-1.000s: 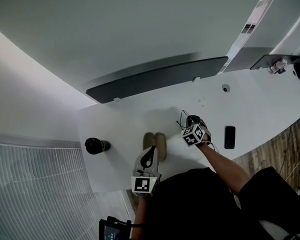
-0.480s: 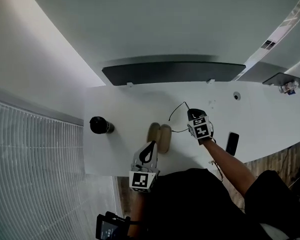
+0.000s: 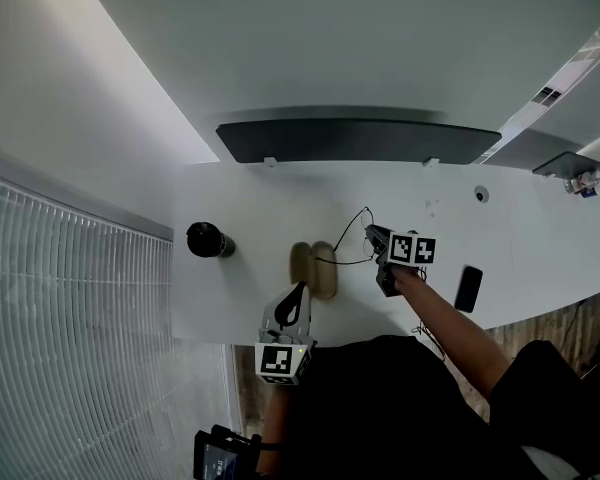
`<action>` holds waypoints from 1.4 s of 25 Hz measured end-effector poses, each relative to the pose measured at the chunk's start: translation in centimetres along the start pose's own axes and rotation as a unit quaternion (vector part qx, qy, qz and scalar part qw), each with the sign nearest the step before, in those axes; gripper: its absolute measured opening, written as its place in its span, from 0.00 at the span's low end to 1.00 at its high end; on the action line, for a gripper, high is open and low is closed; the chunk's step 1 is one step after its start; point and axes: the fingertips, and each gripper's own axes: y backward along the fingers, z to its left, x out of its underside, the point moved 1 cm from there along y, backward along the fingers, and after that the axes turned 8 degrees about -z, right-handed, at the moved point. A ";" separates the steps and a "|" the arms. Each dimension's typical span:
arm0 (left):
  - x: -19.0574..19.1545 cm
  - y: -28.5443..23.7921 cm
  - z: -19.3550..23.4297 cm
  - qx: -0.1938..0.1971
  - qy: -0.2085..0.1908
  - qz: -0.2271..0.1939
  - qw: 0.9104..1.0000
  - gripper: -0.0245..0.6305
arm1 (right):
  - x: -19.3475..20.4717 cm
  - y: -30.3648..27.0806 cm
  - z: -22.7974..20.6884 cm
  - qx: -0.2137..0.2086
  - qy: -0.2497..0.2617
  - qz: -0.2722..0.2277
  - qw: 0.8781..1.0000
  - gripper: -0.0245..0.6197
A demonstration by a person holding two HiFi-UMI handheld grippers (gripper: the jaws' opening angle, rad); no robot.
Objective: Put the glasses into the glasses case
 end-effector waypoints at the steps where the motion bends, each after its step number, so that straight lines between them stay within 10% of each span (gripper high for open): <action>1: -0.3 -0.1 0.0 -0.001 -0.002 0.001 1.000 0.05 | -0.2 0.0 0.8 -0.037 -0.074 -0.020 0.996 0.06; 5: -0.2 0.0 -0.1 0.000 0.003 0.002 1.000 0.05 | -1.3 1.2 2.6 -0.159 -0.386 -0.140 0.898 0.06; 12: -0.7 -0.4 -0.6 0.017 0.004 -0.002 1.000 0.05 | 0.8 1.5 3.2 -0.170 -0.418 -0.135 0.882 0.07; 22: -0.7 0.1 0.6 0.006 0.014 0.001 1.000 0.05 | 3.2 -1.0 4.8 -0.176 -0.346 -0.076 0.919 0.07; 28: -1.0 0.5 0.9 0.009 0.013 -0.002 1.000 0.05 | 9.6 -3.8 5.9 -0.120 -0.256 0.048 0.958 0.07; 35: -0.2 1.5 1.9 0.003 0.007 0.005 1.000 0.05 | 13.4 -5.2 5.6 -0.051 -0.178 0.131 0.974 0.07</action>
